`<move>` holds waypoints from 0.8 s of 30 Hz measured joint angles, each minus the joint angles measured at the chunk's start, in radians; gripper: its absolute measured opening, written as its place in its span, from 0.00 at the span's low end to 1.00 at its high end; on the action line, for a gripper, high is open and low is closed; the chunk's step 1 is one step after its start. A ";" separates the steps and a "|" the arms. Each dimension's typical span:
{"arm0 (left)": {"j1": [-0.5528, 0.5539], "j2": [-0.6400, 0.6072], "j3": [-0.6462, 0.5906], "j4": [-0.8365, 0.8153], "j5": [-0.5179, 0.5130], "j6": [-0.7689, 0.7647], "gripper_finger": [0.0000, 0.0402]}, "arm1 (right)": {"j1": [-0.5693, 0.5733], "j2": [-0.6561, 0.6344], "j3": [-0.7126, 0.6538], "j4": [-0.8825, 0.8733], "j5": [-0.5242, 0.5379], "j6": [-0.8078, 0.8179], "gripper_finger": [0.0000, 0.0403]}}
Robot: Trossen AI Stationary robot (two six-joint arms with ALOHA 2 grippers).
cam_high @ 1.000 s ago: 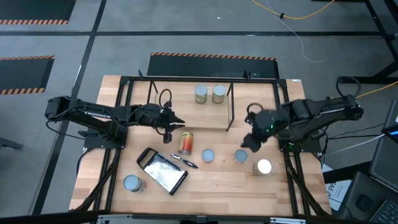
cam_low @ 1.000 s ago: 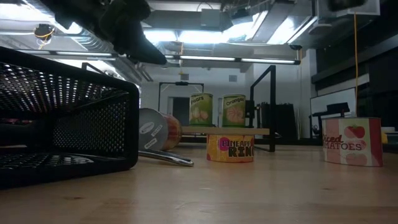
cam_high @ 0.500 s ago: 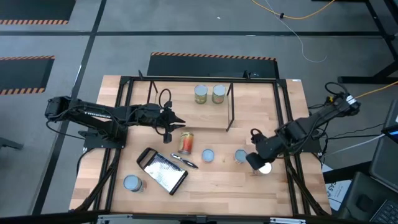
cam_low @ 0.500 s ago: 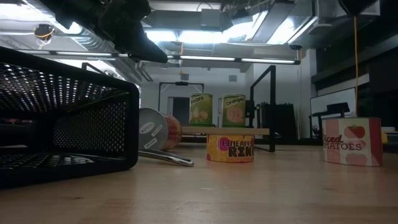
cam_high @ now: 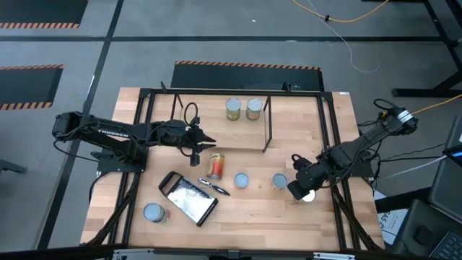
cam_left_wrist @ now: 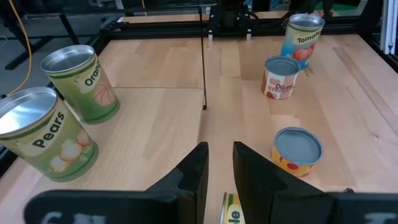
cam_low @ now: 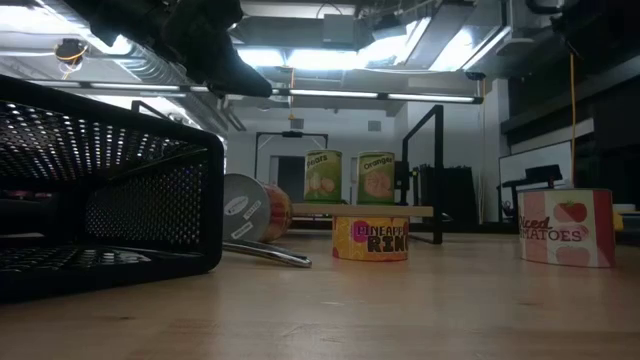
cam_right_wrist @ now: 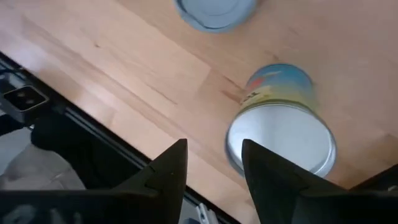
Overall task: Pick and place cans onto a shelf
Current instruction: Put the canned tomatoes on the shelf
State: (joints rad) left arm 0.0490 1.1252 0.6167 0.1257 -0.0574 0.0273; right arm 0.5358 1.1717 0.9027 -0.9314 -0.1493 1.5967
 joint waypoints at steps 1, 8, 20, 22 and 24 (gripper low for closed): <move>0.000 0.000 0.000 0.000 0.000 0.000 0.17 | 0.000 0.000 -0.006 0.002 -0.002 0.000 0.39; 0.000 0.000 0.000 0.000 0.000 0.000 0.17 | 0.000 0.000 -0.036 0.029 0.015 0.000 0.39; 0.000 0.000 0.000 0.001 0.000 0.000 0.17 | 0.000 0.048 -0.070 0.073 0.016 -0.001 0.39; 0.000 0.000 0.000 0.001 0.000 0.000 0.17 | 0.000 0.063 -0.066 0.079 0.014 -0.003 0.39; 0.000 0.000 0.000 0.001 0.000 0.000 0.17 | 0.000 0.076 -0.065 0.085 0.012 -0.003 0.39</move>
State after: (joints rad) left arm 0.0490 1.1252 0.6170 0.1268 -0.0574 0.0270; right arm 0.5358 1.2479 0.8375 -0.8466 -0.1375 1.5932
